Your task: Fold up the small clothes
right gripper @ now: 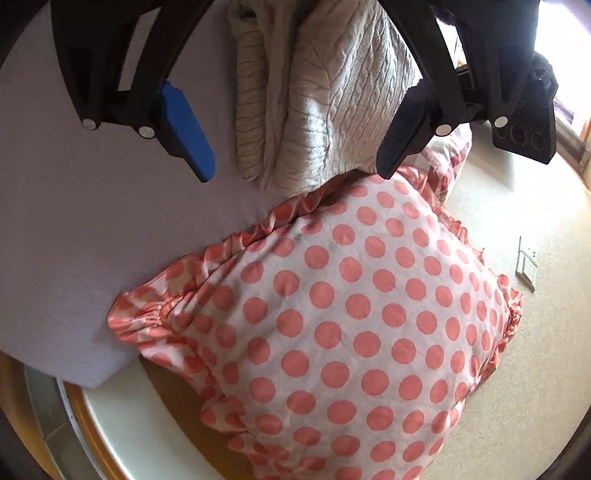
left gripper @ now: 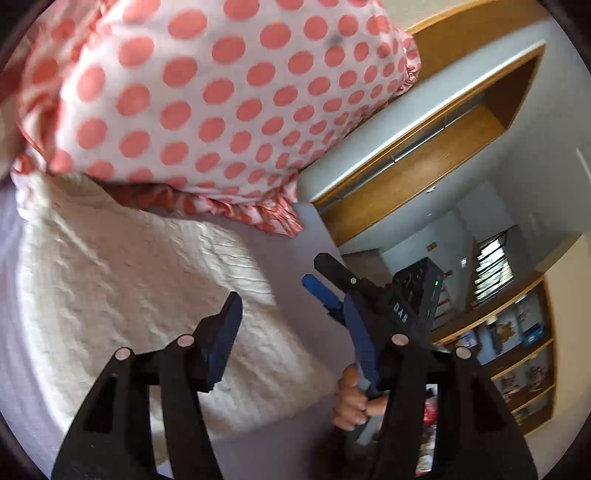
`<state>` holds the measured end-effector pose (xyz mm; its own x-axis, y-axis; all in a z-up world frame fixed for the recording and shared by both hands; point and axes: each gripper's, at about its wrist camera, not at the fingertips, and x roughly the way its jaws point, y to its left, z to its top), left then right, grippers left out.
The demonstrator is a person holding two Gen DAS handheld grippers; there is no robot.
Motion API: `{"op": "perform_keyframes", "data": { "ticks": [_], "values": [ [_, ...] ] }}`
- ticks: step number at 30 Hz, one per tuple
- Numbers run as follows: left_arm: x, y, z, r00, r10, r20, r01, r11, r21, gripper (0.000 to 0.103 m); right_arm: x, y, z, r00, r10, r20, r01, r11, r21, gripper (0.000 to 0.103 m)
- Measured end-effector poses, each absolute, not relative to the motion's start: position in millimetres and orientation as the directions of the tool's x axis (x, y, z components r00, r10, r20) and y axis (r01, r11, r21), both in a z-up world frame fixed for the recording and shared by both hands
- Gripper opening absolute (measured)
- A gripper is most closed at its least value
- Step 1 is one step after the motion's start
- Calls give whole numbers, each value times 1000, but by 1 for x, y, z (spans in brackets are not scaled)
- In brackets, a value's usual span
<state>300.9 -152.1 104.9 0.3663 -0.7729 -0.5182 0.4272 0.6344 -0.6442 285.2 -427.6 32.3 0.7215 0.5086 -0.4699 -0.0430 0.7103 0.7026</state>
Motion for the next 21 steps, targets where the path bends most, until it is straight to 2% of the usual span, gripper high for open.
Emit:
{"op": "perform_keyframes", "data": {
  "ticks": [3,5,6,7,9,12,16,18,20,21],
  "values": [
    [268,-132,100,451,-652,-610,475,754,-454,57,298,-403,26,655,522,-546,-69,761,645,70],
    [259,-127,84,460,-591,-663,486,792,-369,57,307,-385,18,613,514,-600,-79,795,601,64],
    [253,-126,76,459,-567,-684,488,804,-339,57,311,-377,14,594,500,-631,-78,816,573,55],
    [250,-126,67,460,-548,-698,485,814,-320,57,313,-370,10,583,487,-651,-86,833,546,33],
    [247,-119,52,462,-535,-707,490,819,-299,57,312,-365,12,615,447,-649,-84,856,509,21],
    [241,-125,42,468,-526,-711,514,816,-265,56,311,-377,16,660,397,-638,-12,854,520,16],
    [230,-141,33,445,-513,-734,559,799,-220,56,316,-393,3,649,382,-658,68,832,550,15],
    [228,-132,40,459,-543,-703,549,795,-256,56,316,-389,8,641,383,-665,44,846,531,16],
    [234,-109,49,486,-576,-658,488,803,-342,56,314,-394,14,623,396,-675,71,830,553,43],
    [238,-95,53,508,-576,-640,450,811,-373,57,311,-399,17,623,410,-666,79,814,575,75]
  ]
}}
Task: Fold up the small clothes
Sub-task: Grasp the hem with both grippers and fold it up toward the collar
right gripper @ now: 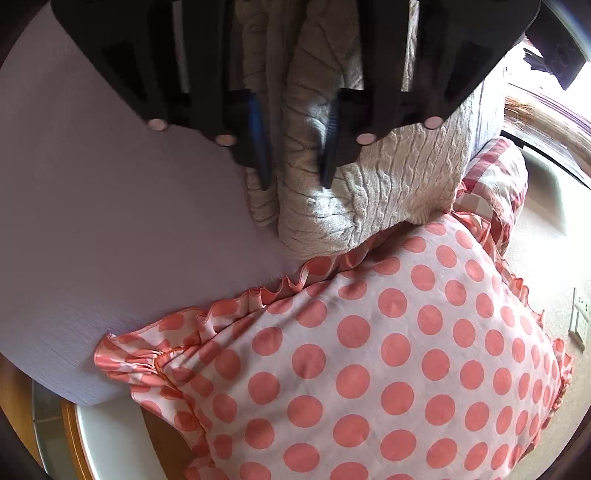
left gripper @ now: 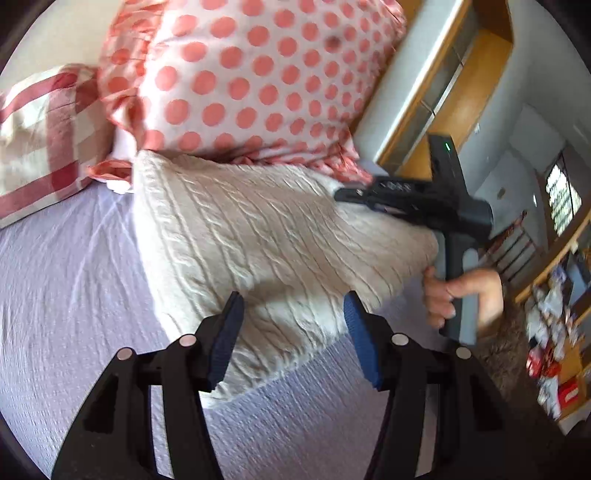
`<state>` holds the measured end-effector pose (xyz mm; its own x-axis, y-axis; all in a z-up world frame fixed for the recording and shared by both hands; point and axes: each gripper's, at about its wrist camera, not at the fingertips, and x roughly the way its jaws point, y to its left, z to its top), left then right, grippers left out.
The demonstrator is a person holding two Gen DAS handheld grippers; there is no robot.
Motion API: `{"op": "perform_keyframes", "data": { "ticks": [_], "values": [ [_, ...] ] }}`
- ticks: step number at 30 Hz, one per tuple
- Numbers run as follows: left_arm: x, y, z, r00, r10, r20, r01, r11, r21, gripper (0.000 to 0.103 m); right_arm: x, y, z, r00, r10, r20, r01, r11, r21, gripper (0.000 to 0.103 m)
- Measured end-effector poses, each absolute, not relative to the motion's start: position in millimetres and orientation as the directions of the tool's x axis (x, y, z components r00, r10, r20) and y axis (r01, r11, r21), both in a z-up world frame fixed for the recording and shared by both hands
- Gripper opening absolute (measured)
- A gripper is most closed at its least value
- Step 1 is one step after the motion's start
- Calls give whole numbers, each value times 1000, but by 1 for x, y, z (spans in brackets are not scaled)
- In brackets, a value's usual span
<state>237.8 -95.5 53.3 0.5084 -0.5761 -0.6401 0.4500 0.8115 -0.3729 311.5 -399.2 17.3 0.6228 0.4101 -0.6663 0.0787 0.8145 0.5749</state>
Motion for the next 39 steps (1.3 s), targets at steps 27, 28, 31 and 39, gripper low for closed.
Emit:
{"op": "perform_keyframes", "data": {
  "ticks": [27,28,31,39],
  "values": [
    [278,35,39,407,-691,-598,249,714,-655,41,308,-302,-9,316,839,-444,-201,516,832,34],
    [273,48,40,426,-656,-623,243,746,-620,43,308,-283,-10,292,823,-488,-221,554,802,34],
    [264,69,32,447,-553,-703,210,829,-519,47,302,-244,0,344,691,-635,-289,722,629,50],
    [187,55,88,578,-607,-545,394,793,-466,53,230,-248,72,498,697,-515,-407,713,571,61]
  ]
}}
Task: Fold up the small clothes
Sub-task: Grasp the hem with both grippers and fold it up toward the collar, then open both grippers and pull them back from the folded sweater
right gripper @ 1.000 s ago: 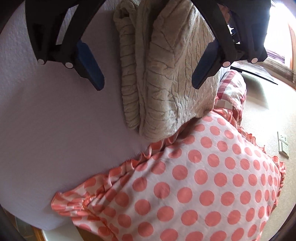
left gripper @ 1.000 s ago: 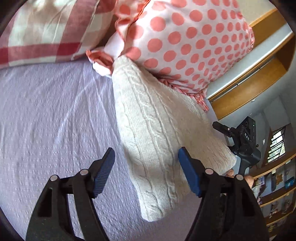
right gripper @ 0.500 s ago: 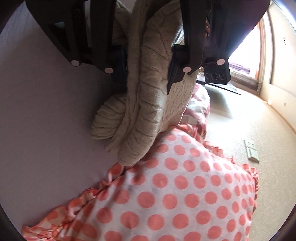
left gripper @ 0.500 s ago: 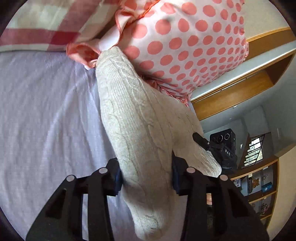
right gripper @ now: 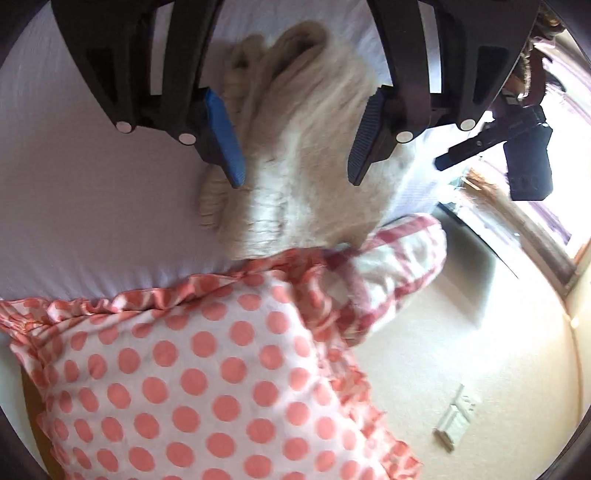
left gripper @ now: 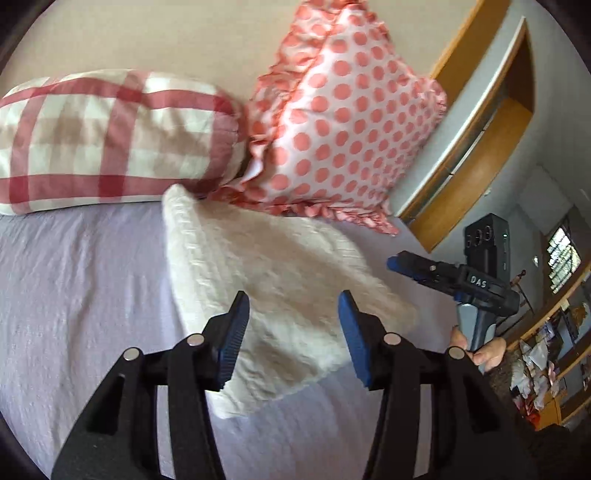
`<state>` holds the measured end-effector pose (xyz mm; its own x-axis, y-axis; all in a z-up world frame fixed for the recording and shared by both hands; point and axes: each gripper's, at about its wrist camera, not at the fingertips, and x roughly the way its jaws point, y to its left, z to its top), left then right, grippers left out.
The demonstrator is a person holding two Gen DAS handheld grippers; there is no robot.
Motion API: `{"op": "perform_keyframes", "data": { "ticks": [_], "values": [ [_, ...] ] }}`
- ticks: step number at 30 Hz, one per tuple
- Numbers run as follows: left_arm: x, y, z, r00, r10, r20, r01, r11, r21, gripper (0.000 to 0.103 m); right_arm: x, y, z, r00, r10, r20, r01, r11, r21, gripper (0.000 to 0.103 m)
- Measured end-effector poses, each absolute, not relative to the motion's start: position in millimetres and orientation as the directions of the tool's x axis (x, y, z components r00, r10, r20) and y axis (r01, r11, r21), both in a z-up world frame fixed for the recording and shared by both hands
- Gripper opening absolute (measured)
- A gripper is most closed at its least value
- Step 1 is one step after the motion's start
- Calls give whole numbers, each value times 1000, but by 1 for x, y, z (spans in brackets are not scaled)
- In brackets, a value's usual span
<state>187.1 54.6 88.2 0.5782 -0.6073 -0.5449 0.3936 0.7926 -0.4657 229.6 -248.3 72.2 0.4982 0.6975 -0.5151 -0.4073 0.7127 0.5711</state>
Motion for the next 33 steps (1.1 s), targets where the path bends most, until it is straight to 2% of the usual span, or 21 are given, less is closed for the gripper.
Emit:
{"op": "perform_keyframes", "data": {
  "ticks": [2,3,6,8,11,12,13,14,15,16,17,19,23,29,33],
  "values": [
    [184,25,89,544,-640,-544,448,769,-456,61,218,-226,72,476,699,-533,-445,715,539,61],
    [189,8,84,525,-637,-564,463,770,-438,62,215,-218,68,469,686,-556,-450,728,518,62],
    [207,-22,49,480,-542,-690,419,833,-362,61,218,-206,34,458,538,-707,-367,839,401,65],
    [207,-22,25,447,-497,-744,398,855,-331,44,208,-207,25,482,512,-711,-390,852,350,64],
    [189,-14,23,473,-492,-731,414,856,-308,45,191,-195,26,521,426,-740,-398,888,231,65],
    [183,-9,25,485,-501,-716,417,853,-314,48,186,-191,29,544,403,-736,-395,897,200,65],
    [174,-3,29,501,-512,-697,416,849,-325,56,182,-193,29,558,407,-723,-395,897,200,72],
    [164,5,34,524,-515,-678,410,851,-329,63,172,-195,34,571,426,-702,-401,891,214,80],
    [155,12,37,550,-508,-664,403,857,-321,68,161,-199,40,595,439,-673,-403,888,222,97],
    [145,20,40,579,-482,-658,386,872,-299,78,152,-201,43,627,437,-645,-396,892,219,102],
    [137,26,40,610,-436,-662,355,897,-263,90,141,-202,46,656,425,-624,-384,899,209,102],
    [127,32,38,650,-334,-683,288,939,-185,98,128,-205,43,682,382,-623,-347,920,184,102],
    [129,38,22,632,-178,-754,181,980,-81,101,130,-198,21,640,314,-702,-305,941,143,102],
    [137,40,9,577,-114,-809,138,990,-41,101,136,-186,1,587,238,-774,-264,960,95,102],
    [138,38,2,549,-116,-828,136,990,-49,101,138,-184,-5,561,206,-802,-248,966,75,102]
  ]
}}
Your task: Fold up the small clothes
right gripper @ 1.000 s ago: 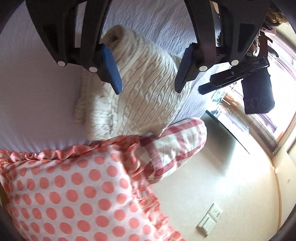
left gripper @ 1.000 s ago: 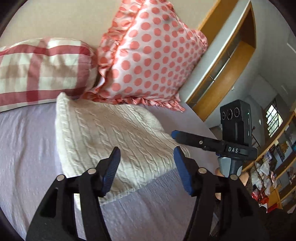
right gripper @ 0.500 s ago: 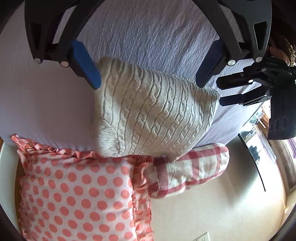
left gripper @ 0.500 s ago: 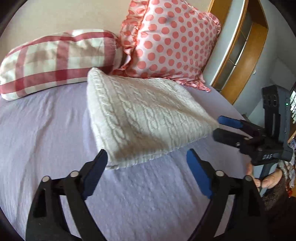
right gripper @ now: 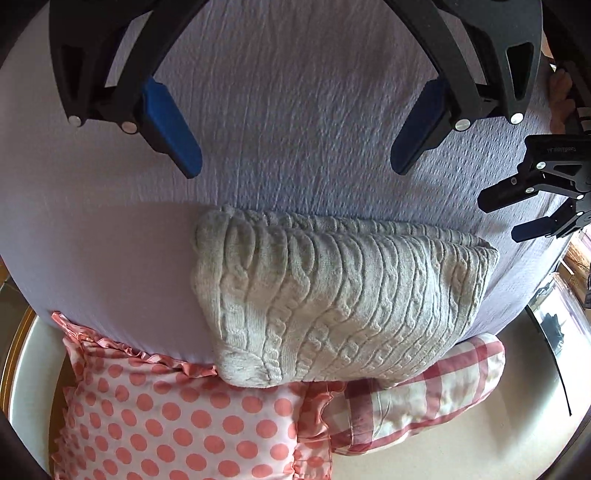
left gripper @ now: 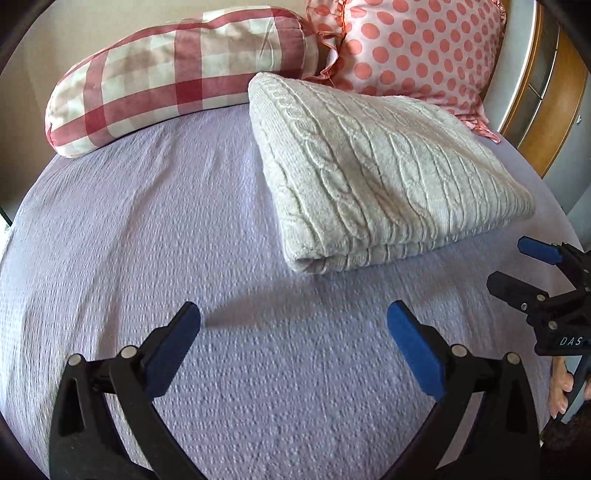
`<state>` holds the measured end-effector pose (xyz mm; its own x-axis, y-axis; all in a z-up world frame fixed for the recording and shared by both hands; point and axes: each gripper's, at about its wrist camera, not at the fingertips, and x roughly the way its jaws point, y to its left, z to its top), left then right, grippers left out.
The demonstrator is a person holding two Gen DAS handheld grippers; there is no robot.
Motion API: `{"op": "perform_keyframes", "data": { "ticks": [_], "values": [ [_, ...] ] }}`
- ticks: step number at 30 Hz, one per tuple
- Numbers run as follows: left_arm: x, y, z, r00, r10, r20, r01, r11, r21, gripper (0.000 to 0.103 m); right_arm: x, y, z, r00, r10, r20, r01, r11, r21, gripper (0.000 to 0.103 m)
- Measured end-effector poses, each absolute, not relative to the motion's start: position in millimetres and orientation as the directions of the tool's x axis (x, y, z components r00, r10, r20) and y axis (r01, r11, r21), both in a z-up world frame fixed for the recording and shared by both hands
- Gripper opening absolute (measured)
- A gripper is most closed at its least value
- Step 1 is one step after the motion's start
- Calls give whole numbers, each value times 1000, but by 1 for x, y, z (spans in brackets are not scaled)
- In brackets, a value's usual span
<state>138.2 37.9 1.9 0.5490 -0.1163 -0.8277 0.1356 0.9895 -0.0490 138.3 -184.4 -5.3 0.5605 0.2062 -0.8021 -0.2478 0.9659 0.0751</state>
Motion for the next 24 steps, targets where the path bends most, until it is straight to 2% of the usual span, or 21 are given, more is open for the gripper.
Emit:
{"op": "perform_keyframes", "data": {
  "ticks": [5,24],
  "values": [
    [138,32,-1,551,-67,-832,144,990,15,101,138,-179,-9,552,153,-820,-242,970,19,102],
    [140,33,0,550,-71,-832,145,989,11,101,139,-181,-8,549,157,-821,-245,969,22,102]
  ]
}}
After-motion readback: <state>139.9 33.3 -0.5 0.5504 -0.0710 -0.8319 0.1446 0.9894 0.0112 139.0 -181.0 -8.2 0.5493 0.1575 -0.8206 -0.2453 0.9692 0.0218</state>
